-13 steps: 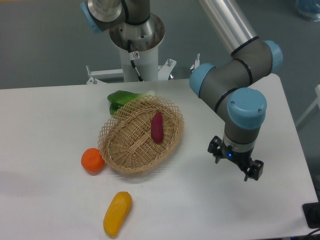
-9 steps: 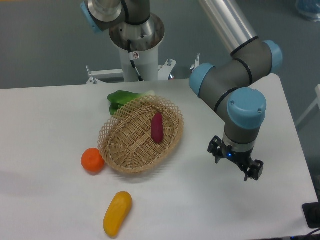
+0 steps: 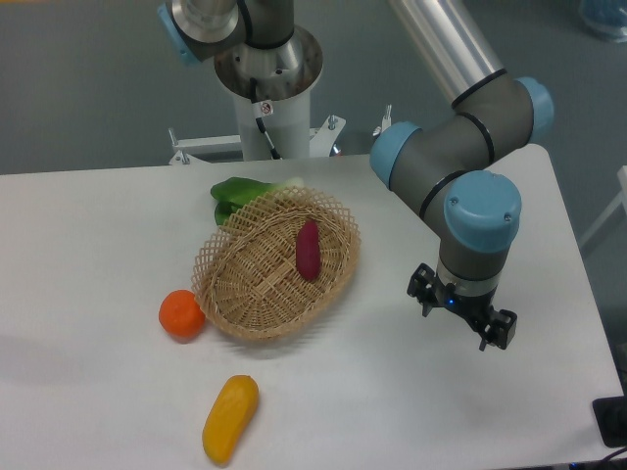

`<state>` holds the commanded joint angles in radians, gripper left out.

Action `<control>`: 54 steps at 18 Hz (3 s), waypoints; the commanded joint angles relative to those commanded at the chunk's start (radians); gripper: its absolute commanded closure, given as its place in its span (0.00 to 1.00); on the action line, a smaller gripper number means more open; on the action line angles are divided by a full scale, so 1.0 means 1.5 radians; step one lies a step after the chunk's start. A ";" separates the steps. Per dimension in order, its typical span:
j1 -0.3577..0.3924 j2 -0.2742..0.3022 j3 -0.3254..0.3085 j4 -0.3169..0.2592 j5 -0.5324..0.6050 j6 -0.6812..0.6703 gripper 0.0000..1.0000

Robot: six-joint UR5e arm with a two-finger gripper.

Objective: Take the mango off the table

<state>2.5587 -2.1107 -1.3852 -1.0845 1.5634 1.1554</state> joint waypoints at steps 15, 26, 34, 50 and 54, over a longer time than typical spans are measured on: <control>-0.089 -0.016 -0.009 0.006 -0.102 -0.213 0.00; -0.178 -0.064 0.041 0.008 -0.136 -0.363 0.00; -0.231 -0.113 0.096 0.008 -0.134 -0.426 0.00; -0.271 -0.154 0.100 0.009 -0.119 -0.478 0.00; -0.277 -0.163 0.100 0.009 -0.109 -0.496 0.00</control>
<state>2.1430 -2.3546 -1.2349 -1.0707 1.4005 0.4112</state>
